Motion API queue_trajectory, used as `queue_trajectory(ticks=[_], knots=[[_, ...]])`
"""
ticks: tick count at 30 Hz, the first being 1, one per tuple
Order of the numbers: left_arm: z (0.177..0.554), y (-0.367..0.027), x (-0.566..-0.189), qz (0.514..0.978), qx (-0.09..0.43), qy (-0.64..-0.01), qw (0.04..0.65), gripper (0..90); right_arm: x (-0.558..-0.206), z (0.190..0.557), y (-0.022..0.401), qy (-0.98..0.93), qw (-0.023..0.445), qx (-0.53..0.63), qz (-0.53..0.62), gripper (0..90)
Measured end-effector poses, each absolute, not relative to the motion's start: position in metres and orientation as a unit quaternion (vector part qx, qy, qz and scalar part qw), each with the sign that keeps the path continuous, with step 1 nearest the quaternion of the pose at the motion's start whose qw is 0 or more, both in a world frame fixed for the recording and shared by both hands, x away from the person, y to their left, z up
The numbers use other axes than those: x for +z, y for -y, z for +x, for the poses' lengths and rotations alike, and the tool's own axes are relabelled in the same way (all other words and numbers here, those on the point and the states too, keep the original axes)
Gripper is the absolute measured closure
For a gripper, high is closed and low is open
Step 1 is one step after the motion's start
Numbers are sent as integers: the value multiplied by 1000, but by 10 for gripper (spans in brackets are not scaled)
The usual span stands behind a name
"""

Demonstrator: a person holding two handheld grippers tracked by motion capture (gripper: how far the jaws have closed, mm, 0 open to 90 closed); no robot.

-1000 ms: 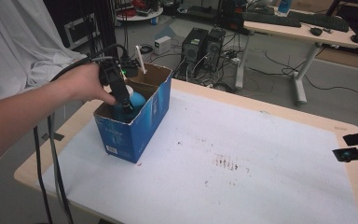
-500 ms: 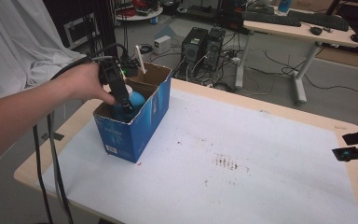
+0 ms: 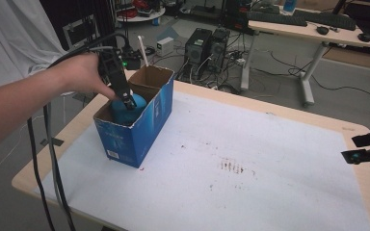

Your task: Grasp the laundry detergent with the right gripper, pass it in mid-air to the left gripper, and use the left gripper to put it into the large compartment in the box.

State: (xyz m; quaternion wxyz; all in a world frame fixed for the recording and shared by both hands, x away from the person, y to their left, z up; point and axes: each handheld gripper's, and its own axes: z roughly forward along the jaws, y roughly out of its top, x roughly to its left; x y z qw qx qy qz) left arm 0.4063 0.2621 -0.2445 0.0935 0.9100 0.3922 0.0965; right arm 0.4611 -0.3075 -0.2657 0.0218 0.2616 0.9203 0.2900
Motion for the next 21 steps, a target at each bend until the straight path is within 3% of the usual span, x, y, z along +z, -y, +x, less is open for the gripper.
queue_trajectory(ticks=[7, 21], knots=[[410, -246, -225, 920, 101, -366, 96, 188, -265, 458, 309, -919, 25, 293, 262, 215], [422, -172, -214, 954, 100, -265, 102, 181, -261, 442, 300, -918, 33, 296, 261, 215]])
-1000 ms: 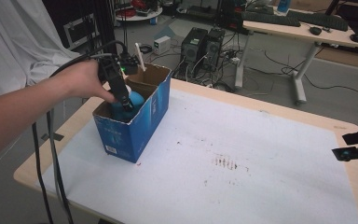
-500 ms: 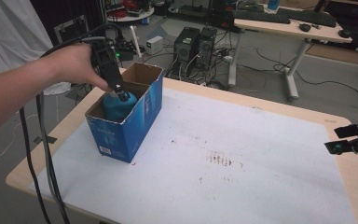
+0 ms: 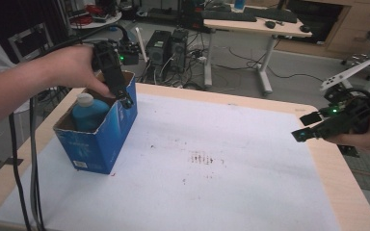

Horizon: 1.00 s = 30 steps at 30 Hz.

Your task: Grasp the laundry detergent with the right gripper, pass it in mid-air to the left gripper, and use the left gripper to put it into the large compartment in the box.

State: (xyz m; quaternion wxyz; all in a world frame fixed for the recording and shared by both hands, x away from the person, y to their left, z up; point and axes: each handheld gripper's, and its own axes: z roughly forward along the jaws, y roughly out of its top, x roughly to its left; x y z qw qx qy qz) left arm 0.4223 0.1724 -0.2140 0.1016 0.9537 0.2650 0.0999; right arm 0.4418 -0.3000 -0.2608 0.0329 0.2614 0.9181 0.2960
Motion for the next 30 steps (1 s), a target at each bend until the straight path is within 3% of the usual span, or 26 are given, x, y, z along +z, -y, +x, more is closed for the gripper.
queue_trajectory(ticks=[17, 30], knots=[[434, -98, -236, 981, 60, -158, 100, 181, -259, 420, 282, -930, 29, 279, 240, 215], [434, -84, -241, 982, 62, -144, 104, 181, -255, 420, 261, -943, 26, 264, 199, 215]])
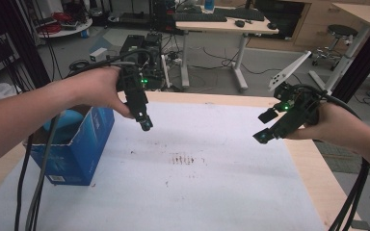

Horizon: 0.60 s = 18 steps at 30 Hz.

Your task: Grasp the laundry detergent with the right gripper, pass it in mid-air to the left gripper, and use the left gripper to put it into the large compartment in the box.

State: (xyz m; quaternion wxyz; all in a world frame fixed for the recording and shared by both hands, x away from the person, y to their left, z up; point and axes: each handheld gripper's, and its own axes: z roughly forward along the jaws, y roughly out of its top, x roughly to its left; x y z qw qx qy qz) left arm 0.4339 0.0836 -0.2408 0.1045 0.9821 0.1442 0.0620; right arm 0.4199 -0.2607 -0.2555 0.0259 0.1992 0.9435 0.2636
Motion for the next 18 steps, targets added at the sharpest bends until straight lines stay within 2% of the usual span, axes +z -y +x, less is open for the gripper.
queue_trajectory(ticks=[18], knots=[[432, -83, -240, 982, 62, -142, 105, 181, -253, 416, 259, -946, 25, 253, 203, 215]])
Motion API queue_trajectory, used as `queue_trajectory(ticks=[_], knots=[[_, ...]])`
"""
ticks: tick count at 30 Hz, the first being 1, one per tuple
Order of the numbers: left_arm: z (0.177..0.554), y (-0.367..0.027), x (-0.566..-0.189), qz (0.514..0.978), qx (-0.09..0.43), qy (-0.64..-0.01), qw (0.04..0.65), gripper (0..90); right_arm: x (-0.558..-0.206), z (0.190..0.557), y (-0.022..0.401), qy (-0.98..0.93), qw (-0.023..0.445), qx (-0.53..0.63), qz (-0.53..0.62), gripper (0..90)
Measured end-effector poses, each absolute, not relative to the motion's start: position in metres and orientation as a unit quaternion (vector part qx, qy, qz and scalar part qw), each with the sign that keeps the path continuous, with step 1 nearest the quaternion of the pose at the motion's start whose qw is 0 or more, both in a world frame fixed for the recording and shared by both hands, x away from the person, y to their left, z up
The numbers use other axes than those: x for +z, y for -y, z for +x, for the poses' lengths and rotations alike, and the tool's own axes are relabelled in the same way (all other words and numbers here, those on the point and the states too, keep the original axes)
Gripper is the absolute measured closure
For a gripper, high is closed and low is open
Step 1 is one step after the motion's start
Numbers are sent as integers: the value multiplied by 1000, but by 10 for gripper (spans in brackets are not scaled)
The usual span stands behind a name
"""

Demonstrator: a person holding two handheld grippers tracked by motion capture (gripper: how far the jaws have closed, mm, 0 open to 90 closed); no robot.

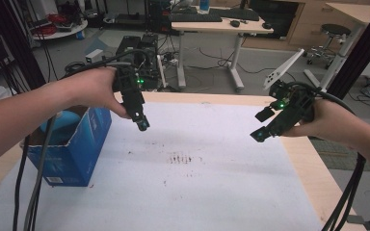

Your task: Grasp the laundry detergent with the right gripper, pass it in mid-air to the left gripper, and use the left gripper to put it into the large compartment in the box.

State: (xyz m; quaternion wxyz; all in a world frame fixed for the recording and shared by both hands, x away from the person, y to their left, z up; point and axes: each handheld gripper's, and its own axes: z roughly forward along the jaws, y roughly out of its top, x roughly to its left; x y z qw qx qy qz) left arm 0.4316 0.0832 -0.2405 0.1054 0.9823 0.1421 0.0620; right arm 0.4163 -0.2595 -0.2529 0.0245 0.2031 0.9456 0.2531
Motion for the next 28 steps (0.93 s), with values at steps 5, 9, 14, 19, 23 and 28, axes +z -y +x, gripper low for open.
queue_trajectory(ticks=[5, 9, 14, 19, 23, 28], knots=[[431, -83, -240, 983, 61, -139, 104, 181, -253, 417, 260, -945, 25, 252, 205, 215], [432, -84, -240, 983, 61, -140, 106, 181, -253, 418, 259, -946, 24, 252, 205, 215], [432, -84, -241, 983, 60, -138, 104, 181, -253, 417, 258, -946, 25, 252, 204, 215], [432, -84, -241, 983, 60, -139, 105, 181, -252, 416, 258, -946, 25, 252, 204, 215], [431, -84, -241, 983, 58, -138, 104, 181, -252, 416, 259, -945, 26, 253, 205, 215], [431, -86, -240, 983, 59, -141, 106, 181, -252, 416, 260, -945, 26, 254, 205, 215]])
